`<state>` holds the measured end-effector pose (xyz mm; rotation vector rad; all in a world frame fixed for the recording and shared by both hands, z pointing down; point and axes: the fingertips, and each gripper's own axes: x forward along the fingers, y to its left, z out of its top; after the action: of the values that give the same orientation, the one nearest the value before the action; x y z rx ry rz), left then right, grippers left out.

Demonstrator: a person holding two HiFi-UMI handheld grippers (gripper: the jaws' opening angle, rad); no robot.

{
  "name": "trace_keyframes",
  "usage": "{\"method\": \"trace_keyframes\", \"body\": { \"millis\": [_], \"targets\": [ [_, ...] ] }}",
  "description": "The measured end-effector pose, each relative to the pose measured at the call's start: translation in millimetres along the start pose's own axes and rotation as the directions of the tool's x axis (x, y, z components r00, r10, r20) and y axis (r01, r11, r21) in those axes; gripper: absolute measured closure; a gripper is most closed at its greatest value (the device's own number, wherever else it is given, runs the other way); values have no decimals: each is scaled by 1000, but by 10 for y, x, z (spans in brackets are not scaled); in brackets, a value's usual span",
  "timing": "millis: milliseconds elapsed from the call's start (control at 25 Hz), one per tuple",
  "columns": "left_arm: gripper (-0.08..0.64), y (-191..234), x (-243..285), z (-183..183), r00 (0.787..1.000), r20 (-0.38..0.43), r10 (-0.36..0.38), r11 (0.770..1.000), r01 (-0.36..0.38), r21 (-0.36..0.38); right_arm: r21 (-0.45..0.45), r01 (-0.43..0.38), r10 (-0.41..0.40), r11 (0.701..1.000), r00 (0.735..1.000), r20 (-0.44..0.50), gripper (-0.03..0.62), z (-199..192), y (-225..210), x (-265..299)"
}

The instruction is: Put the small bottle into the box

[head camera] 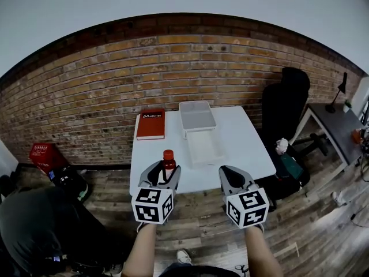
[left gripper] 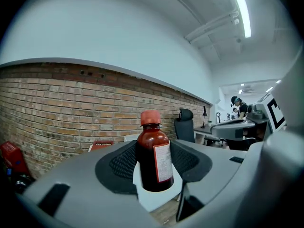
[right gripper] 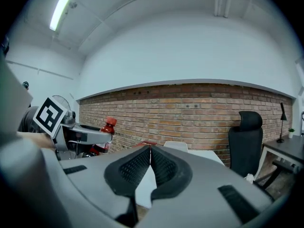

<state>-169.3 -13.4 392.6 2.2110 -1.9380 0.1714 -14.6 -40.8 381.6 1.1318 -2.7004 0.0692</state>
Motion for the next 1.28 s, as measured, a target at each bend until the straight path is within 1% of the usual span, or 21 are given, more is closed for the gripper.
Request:
{"method": "trace_keyframes", "body": {
  "millis": [360,760,1040,1280],
  "targets": [
    [331,265,251,-13,999,-21,-38,999,38,12,14,38,-38,999,999,0,571,39,1,308],
    [331,179,640,-51,994,-51,-98,994,101,47,52,98,-98,994,995,3,571,-52,-295,436],
    [331,148,978,-12,994,-57,-95,993,99,62,71,98,-99,993,995,19,571,-84,-591,620],
    [331,183,1357,75,996,-64,-61,995,66,75,83,65,-68,994,997,36,571,-36,-915,931]
  ]
}}
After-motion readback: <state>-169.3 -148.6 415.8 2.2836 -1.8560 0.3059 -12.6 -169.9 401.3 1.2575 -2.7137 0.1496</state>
